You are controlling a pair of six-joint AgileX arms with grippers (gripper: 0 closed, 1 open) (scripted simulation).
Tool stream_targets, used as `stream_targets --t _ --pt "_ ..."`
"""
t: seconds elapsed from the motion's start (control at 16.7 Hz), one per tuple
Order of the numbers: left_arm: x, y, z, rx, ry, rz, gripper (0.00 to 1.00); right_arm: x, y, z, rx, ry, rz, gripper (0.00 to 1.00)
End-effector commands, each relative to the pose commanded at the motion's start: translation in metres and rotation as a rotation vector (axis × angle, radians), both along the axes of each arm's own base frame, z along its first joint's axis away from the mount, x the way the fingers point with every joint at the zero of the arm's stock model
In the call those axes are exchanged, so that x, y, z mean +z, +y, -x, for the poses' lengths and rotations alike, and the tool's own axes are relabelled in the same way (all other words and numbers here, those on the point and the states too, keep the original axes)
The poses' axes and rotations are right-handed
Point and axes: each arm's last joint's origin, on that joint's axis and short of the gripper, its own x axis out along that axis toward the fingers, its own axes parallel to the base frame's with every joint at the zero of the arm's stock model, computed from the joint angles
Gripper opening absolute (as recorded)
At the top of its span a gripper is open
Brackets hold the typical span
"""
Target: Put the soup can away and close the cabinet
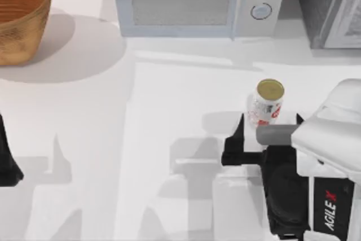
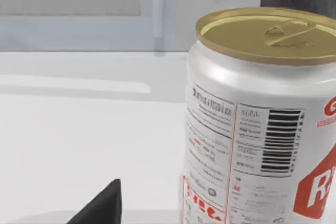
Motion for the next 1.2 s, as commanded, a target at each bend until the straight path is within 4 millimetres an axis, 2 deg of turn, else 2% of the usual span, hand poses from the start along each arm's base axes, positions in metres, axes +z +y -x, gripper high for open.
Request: stream_targets --t 0.24,0.66,0.9,1.2 --pt "0.000 0.000 0.000 0.000 0.000 0.000 1.00 0.000 -0.001 -0.005 -0.001 0.001 0.001 1.00" --pt "0.000 0.000 0.000 0.000 0.000 0.000 1.00 -0.005 0.000 -0.057 0.000 0.000 0.000 1.00" --pt "0.000 0.000 0.000 0.000 0.000 0.000 1.00 -0.006 -0.001 -0.060 0.000 0.000 0.000 1.00" --pt "0.000 0.000 0.000 0.000 0.000 0.000 1.00 -0.006 -0.001 -0.060 0.000 0.000 0.000 0.62"
